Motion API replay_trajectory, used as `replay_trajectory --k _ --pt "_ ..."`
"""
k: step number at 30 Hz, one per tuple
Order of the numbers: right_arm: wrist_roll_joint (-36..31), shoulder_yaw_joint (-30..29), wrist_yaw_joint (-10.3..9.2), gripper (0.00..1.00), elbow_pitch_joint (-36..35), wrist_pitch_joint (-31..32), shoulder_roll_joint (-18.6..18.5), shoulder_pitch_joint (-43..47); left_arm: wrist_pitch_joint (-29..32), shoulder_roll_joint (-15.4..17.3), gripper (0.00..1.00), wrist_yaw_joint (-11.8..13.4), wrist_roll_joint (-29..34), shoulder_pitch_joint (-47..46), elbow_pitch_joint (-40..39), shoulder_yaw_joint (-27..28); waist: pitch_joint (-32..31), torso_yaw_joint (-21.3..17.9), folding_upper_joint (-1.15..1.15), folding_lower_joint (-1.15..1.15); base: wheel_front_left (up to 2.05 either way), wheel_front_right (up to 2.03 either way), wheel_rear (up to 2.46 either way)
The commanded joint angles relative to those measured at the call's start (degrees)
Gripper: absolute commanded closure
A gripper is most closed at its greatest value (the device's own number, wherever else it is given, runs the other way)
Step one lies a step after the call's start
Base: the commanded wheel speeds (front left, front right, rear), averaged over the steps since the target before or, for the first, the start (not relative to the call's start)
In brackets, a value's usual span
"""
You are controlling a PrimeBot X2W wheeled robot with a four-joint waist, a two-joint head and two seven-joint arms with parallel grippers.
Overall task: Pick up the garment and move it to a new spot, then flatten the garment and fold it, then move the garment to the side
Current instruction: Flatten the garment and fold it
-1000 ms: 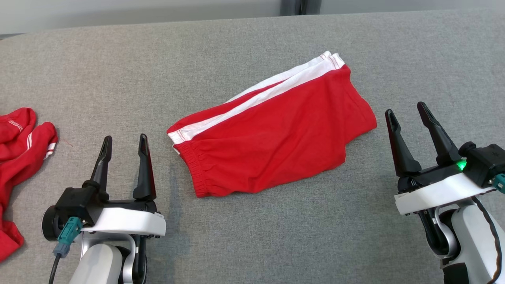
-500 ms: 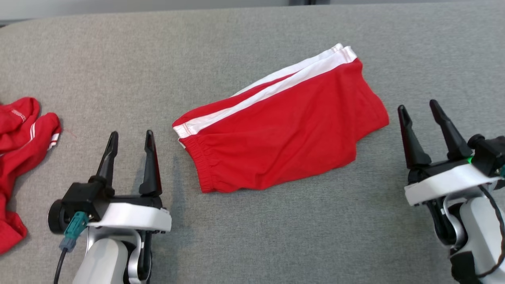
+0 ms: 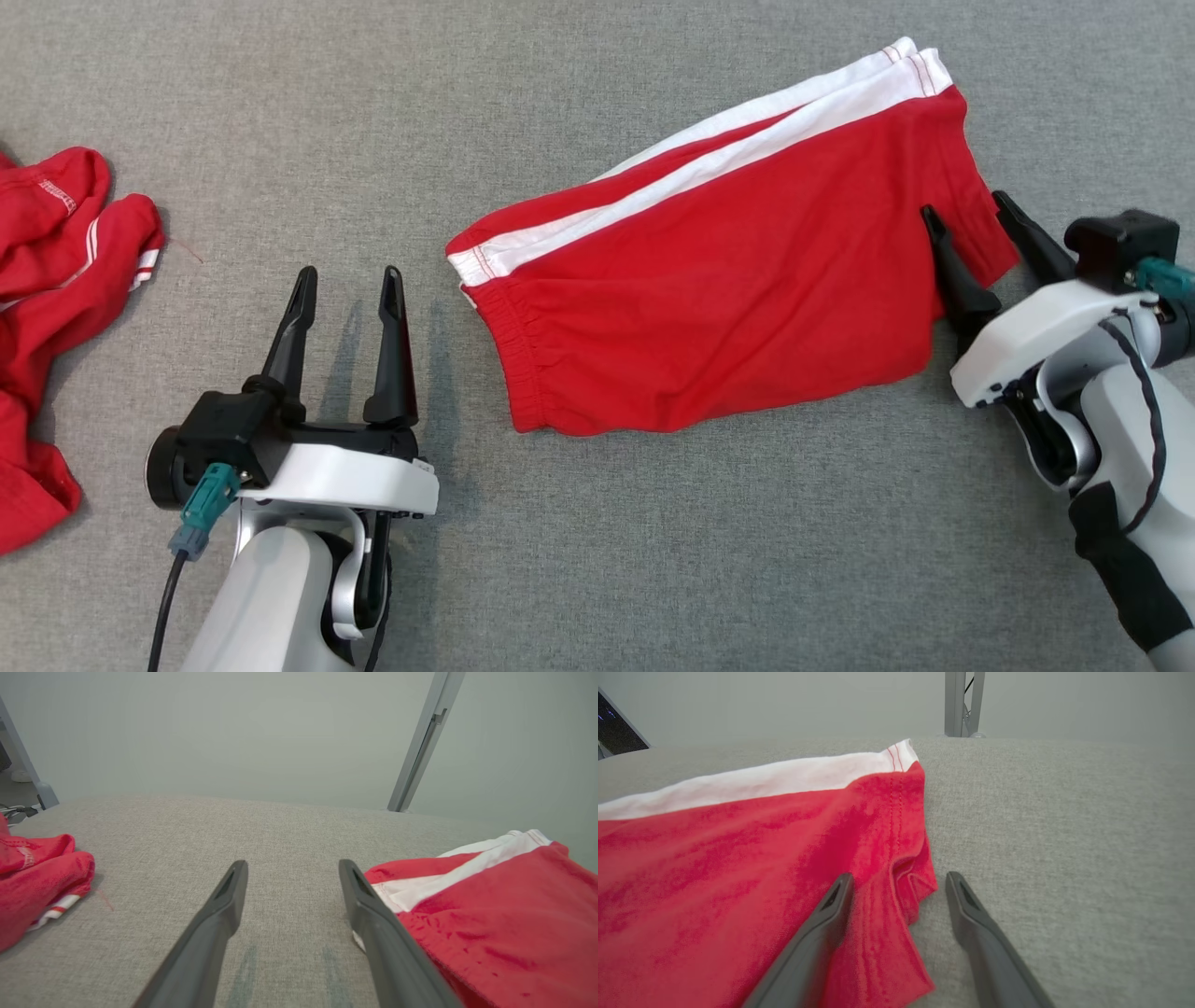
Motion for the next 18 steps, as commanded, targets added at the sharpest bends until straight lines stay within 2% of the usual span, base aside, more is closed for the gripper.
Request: replay_trajectory --k 1,3,4,5,6,12,18 --pt "0.9 1.1 0.01 0.0 1.6 1.3 -0.2 -0.5 -0.2 -0.1 0.0 -0.4 0.5 -1.2 0.0 0.3 0.2 0.1 0.0 0.0 0.0 0.0 0.0" --pt "2.1 2.8 0.01 0.01 3.0 3.2 -0.5 -1.7 -0.2 -0.3 0.0 -0.5 0.6 -1.1 0.2 0.4 0.3 0.1 0.0 0.0 0.0 0.0 0.0" --pt "2.9 3.5 0.01 0.24 3.4 3.9 -0.5 -2.1 -0.2 -0.3 0.0 -0.7 0.7 -1.1 0.3 0.4 0.3 0.1 0.0 0.0 0.0 0.0 0.0" --pt "3.8 4.4 0.02 0.24 3.8 4.9 -0.6 -2.4 -0.2 -0.4 0.0 -0.8 0.9 -1.2 0.4 0.4 0.3 0.1 0.0 0.0 0.0 0.0 0.0" --pt "4.5 5.0 0.02 1.0 4.0 5.3 -0.7 -2.7 -0.3 -0.5 0.0 -0.9 1.0 -1.2 0.4 0.5 0.3 0.1 0.0 0.0 0.0 0.0 0.0" --pt "9.1 6.5 0.01 1.0 3.6 2.2 -1.5 -1.1 -0.3 -1.0 0.0 -1.3 1.6 -1.1 0.6 1.3 -0.4 -0.5 0.0 0.0 0.0 0.0 0.0" --pt "11.9 6.1 0.0 1.0 2.6 -1.9 -0.9 5.1 -0.3 -0.9 0.0 -1.6 2.1 0.1 0.7 2.3 -1.5 -2.0 0.0 0.0 0.0 0.0 0.0"
